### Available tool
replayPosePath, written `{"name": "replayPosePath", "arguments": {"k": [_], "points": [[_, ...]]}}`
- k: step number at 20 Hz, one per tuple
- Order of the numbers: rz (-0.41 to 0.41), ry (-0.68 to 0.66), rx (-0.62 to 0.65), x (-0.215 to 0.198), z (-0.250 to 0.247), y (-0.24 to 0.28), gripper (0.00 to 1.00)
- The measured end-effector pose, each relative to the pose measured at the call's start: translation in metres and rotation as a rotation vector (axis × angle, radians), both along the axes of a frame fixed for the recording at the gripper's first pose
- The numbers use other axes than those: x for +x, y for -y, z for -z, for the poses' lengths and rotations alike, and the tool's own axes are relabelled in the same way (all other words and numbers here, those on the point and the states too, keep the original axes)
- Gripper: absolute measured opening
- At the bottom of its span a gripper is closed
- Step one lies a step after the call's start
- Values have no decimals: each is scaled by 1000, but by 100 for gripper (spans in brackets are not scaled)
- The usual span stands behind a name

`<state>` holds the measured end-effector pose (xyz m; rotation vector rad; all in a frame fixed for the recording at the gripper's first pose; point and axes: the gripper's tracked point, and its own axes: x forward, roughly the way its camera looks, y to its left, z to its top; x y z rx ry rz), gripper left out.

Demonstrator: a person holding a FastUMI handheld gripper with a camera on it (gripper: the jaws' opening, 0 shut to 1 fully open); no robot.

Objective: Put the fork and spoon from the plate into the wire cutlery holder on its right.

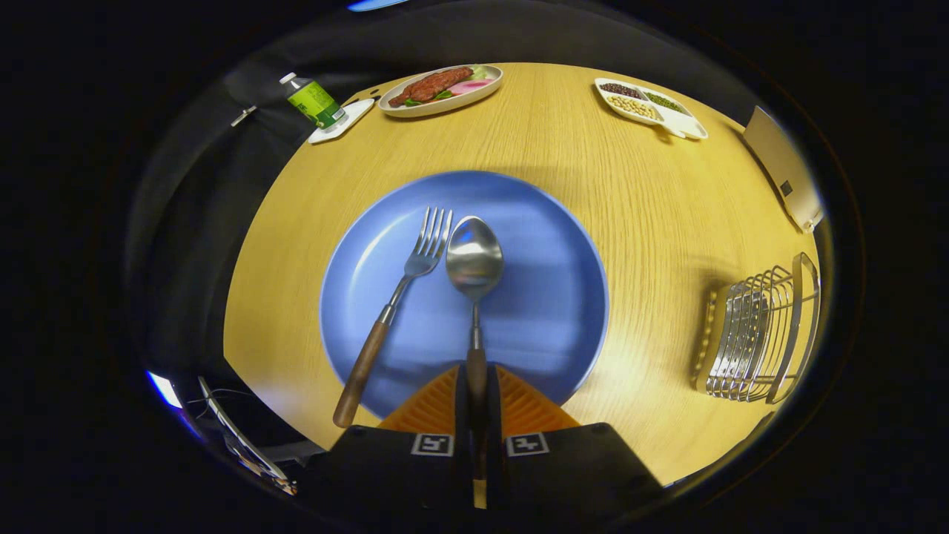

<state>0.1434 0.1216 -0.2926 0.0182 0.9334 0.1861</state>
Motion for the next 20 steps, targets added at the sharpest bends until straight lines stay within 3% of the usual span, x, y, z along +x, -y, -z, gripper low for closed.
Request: {"name": "replayPosePath", "arguments": {"k": [5,9,15,20], "points": [[-12,-13,50,-16,-19,7,7],[-84,30,62,-41,-61,20,7],[-129,82,62,-75,-125,75,7],[-133,49,-2,-97,-146,133,7]]}}
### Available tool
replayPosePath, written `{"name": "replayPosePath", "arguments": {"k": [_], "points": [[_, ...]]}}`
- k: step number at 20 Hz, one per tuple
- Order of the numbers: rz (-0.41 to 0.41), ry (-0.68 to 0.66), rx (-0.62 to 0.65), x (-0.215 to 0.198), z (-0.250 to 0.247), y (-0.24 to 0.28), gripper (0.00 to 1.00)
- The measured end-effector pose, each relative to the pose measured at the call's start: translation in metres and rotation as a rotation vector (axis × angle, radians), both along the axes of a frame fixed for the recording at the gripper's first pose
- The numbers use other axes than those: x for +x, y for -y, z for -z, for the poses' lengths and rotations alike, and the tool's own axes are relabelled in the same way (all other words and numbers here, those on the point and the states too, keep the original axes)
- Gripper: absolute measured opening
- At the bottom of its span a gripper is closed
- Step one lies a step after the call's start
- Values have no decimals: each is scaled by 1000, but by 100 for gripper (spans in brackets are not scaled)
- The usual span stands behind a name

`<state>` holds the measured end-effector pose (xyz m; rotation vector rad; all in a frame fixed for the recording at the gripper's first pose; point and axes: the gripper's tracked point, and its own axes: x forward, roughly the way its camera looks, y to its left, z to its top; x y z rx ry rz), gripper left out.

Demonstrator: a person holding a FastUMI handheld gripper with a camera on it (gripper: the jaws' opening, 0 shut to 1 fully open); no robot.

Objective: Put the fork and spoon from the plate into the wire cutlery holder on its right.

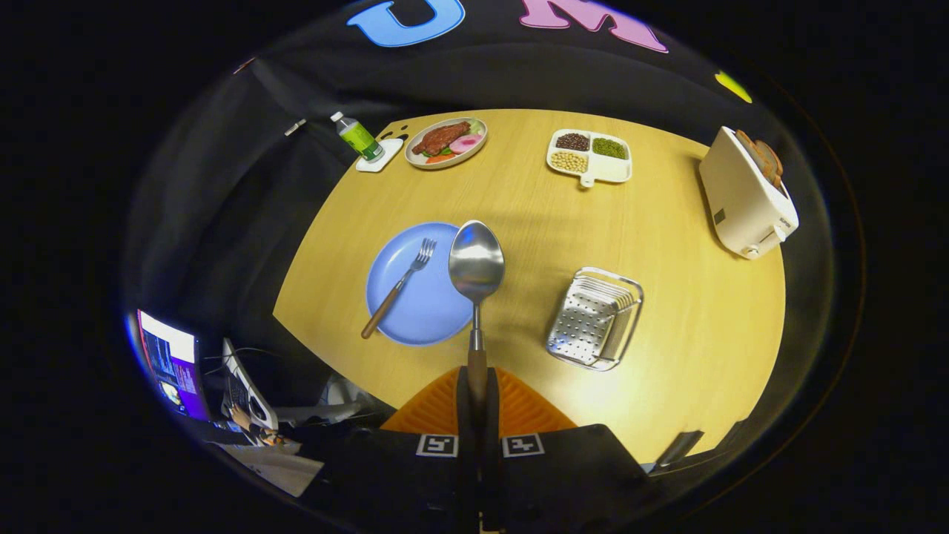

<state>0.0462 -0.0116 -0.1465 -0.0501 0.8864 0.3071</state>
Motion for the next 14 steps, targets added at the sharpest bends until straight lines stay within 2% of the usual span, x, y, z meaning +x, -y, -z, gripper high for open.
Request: {"name": "replayPosePath", "arguments": {"k": [7,14], "points": [[0,-123,-124,-12,1,68,7],[-36,-279,-209,1,16,88,7]]}}
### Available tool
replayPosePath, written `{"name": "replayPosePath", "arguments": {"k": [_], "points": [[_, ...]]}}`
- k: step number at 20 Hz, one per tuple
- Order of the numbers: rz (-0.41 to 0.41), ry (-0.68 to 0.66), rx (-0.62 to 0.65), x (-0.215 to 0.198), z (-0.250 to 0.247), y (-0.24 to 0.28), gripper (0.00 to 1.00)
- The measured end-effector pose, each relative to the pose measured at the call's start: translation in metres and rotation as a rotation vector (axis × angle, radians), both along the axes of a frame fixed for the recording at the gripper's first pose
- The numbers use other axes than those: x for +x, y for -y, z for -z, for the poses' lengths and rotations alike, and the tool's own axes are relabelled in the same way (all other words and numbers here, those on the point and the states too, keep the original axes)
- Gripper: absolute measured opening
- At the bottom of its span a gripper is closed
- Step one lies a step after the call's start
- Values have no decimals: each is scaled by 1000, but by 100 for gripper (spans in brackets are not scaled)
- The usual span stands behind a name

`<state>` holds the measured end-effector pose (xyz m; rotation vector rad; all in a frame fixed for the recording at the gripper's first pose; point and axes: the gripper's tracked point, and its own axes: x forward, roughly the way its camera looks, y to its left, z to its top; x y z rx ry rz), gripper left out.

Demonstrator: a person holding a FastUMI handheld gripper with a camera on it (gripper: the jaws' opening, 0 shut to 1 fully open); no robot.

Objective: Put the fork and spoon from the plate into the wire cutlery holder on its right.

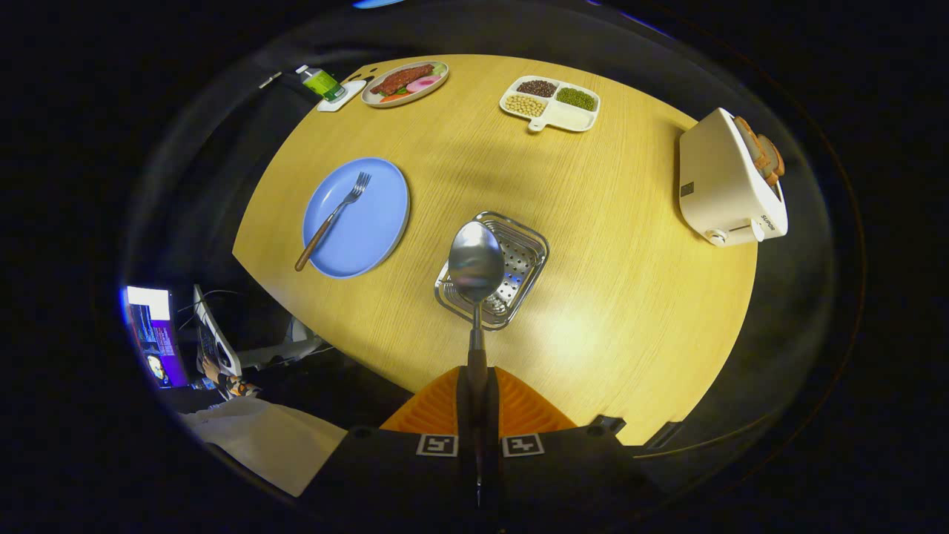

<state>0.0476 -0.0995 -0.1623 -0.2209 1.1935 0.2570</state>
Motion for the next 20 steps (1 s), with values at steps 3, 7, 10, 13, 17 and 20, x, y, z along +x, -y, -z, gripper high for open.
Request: {"name": "replayPosePath", "arguments": {"k": [3,7,10,13,17,20], "points": [[-15,-67,-26,8,9,2,7],[-8,-132,-38,20,20,7,7],[3,-168,-43,25,26,10,7],[13,-180,-40,33,30,10,10],[35,-150,7,42,21,3,15],[34,-89,54,47,6,-5,51]]}}
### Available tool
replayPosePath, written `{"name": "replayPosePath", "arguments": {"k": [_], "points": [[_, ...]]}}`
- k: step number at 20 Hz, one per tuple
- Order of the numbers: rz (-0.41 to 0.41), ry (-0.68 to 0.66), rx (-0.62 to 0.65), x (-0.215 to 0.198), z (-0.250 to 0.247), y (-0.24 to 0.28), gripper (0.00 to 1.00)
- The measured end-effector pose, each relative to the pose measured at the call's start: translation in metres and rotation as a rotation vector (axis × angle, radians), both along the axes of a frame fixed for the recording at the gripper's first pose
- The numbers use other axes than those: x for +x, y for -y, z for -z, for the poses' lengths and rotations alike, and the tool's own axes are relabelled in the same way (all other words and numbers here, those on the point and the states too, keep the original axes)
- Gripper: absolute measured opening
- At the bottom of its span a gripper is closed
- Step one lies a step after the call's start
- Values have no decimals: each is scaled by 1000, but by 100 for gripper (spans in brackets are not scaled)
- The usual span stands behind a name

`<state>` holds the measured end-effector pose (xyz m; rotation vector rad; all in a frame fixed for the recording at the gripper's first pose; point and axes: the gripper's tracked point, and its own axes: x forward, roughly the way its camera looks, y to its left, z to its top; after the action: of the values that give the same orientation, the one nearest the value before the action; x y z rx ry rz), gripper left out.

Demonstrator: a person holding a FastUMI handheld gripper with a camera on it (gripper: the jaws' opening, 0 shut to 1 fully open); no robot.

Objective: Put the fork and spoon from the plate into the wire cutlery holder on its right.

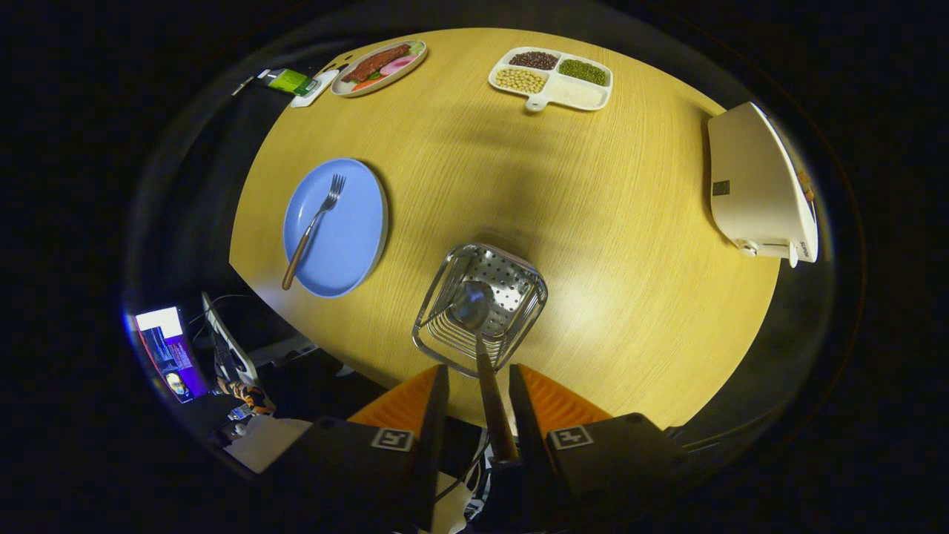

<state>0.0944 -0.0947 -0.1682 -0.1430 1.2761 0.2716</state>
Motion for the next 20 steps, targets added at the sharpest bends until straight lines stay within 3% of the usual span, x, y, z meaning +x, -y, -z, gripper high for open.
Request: {"name": "replayPosePath", "arguments": {"k": [2,5,13,20], "points": [[7,52,33,1,-11,-7,84],[-3,133,73,-5,-28,-17,100],[13,374,117,-20,-61,-59,100],[39,493,178,-11,-58,-136,99]]}}
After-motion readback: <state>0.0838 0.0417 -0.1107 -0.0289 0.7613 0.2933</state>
